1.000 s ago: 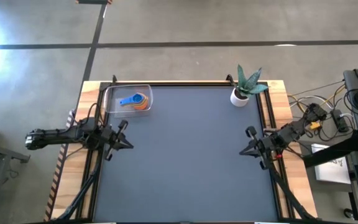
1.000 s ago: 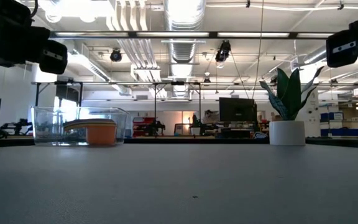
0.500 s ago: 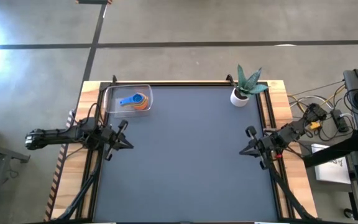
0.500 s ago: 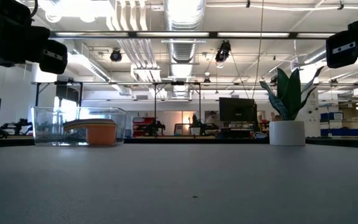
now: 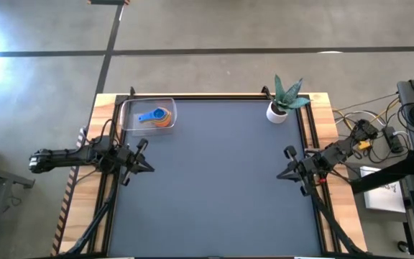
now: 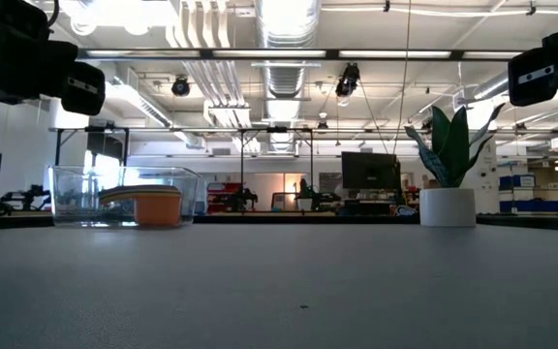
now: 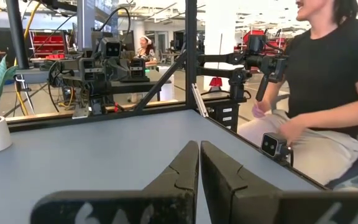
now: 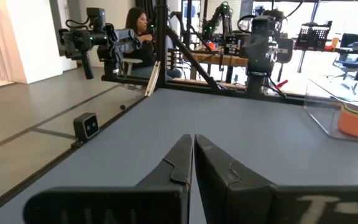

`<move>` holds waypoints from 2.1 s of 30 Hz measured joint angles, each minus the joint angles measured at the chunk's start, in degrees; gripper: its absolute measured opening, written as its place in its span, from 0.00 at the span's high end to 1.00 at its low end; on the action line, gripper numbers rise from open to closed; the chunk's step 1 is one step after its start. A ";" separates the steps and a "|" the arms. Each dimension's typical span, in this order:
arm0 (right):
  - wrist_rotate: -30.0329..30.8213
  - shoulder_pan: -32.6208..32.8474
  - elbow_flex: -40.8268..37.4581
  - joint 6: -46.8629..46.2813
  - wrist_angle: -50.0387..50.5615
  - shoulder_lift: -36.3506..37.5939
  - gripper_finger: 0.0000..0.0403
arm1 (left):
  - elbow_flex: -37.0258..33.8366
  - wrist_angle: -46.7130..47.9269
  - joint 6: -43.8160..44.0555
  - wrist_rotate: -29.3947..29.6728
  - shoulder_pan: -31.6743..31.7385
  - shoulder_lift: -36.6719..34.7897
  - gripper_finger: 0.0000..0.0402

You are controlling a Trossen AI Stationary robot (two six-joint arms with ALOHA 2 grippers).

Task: Nest measuring cups in basket
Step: Return to Home Position

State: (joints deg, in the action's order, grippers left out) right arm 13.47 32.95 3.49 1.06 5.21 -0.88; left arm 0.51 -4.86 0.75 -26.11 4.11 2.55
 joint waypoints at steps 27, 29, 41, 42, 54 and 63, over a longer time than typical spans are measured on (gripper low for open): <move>0.02 0.00 0.00 0.00 0.01 0.00 0.98 | 1.49 -0.16 -0.02 0.02 0.01 0.00 1.00; 0.02 0.00 0.00 0.00 0.01 0.00 0.98 | 1.49 -0.19 -0.02 0.02 0.00 0.00 1.00; 0.02 0.00 0.00 0.00 0.01 0.00 0.98 | 1.58 -0.24 0.00 0.02 0.01 0.00 1.00; 0.02 0.00 0.00 0.00 0.01 0.00 0.98 | 1.58 -0.24 0.00 0.02 0.01 0.00 1.00; 0.02 0.01 0.00 0.00 0.01 0.00 0.98 | 1.60 -0.24 0.00 0.02 0.01 0.00 1.00; 0.02 0.01 0.00 0.00 0.00 0.00 0.98 | 1.60 -0.23 0.00 0.02 0.01 0.00 1.00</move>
State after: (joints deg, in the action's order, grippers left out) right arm 13.50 32.96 3.49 1.06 5.21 -0.89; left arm 2.11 -5.09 0.75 -26.09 4.12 2.55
